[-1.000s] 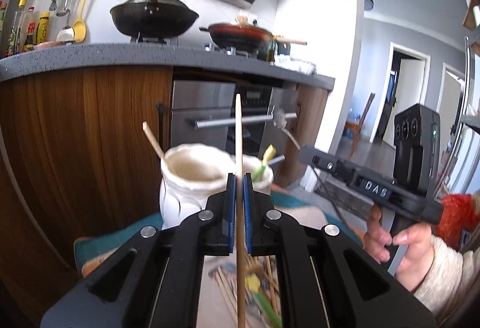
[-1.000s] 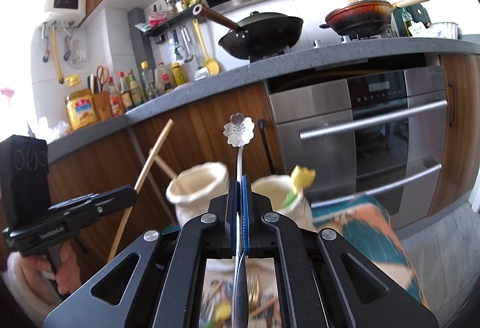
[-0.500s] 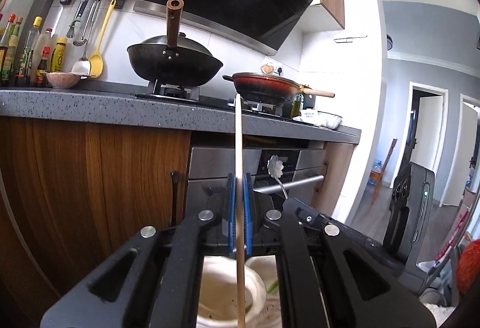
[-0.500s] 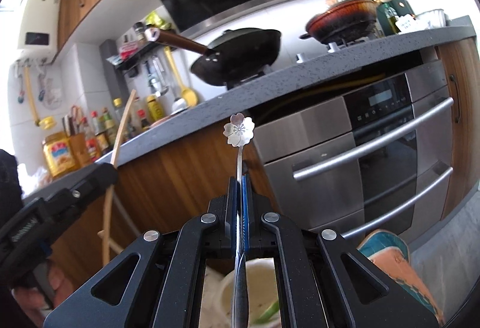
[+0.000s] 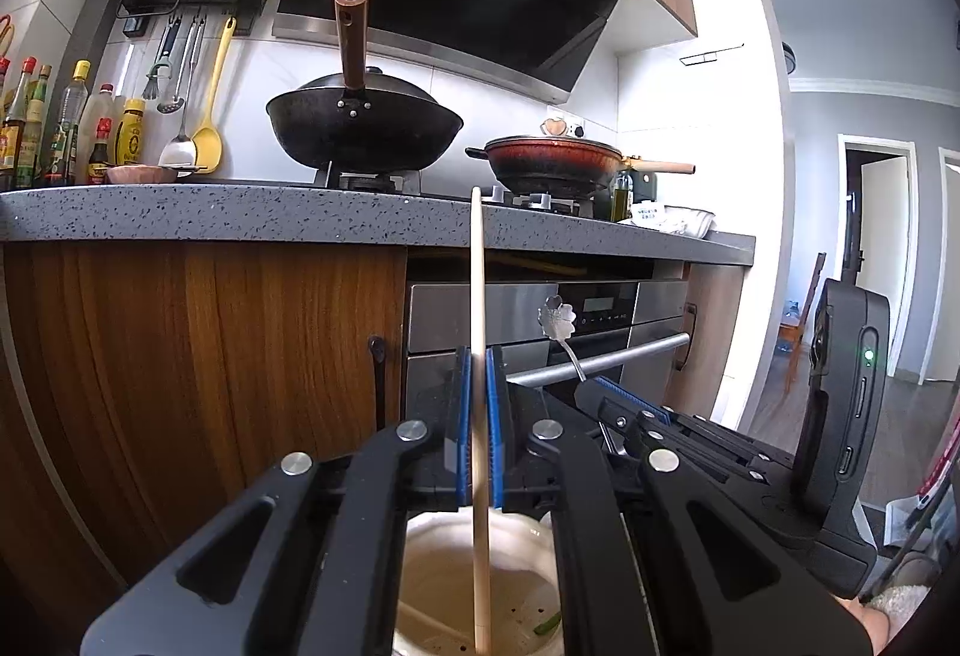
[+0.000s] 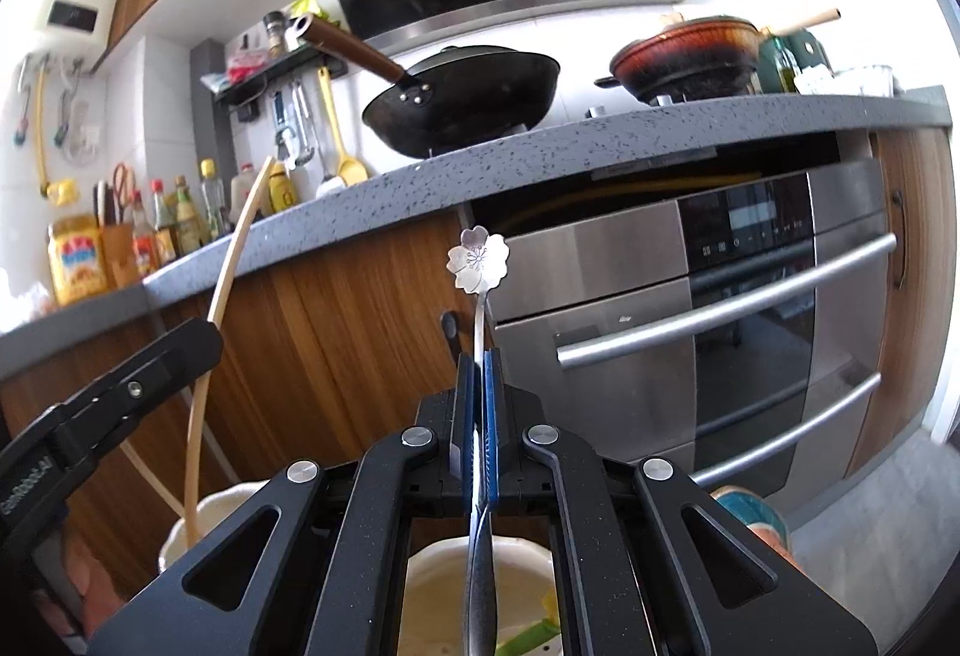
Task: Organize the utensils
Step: 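Insert the spoon into the small pot while the left gripper releases chopstick into large pot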
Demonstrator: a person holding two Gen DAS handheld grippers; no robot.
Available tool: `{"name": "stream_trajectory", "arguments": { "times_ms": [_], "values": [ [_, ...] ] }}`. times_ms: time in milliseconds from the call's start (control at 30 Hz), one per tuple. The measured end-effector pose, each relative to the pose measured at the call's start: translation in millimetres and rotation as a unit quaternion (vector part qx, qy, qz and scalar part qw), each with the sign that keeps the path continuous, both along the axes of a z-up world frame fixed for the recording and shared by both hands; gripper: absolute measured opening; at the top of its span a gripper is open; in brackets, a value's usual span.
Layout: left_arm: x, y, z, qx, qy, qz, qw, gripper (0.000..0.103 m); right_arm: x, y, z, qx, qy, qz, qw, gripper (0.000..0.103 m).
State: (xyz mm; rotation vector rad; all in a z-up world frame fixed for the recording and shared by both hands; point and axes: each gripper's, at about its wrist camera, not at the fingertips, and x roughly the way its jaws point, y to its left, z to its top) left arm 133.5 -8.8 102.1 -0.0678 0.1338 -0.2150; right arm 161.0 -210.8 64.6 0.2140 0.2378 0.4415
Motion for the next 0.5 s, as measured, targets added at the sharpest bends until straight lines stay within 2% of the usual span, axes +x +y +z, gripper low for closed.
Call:
{"name": "stream_trajectory", "arguments": {
  "times_ms": [200,333,500],
  "values": [
    [-12.6,2.7,-10.5,0.005,0.004,0.007,1.0,0.005,-6.6,11.1,-7.3,-0.04,-0.005,0.004,0.999,0.004],
    [-25.0,4.0,-16.7,0.011,0.007,0.007,0.9999,0.005,-16.5,6.1,-11.5,-0.043,0.009,0.008,0.999,0.004],
    [-40.4,4.6,-23.1,0.025,0.017,-0.003,0.9995,0.005,-38.1,3.6,-15.3,-0.062,0.005,0.017,0.998,0.004]
  ]
}}
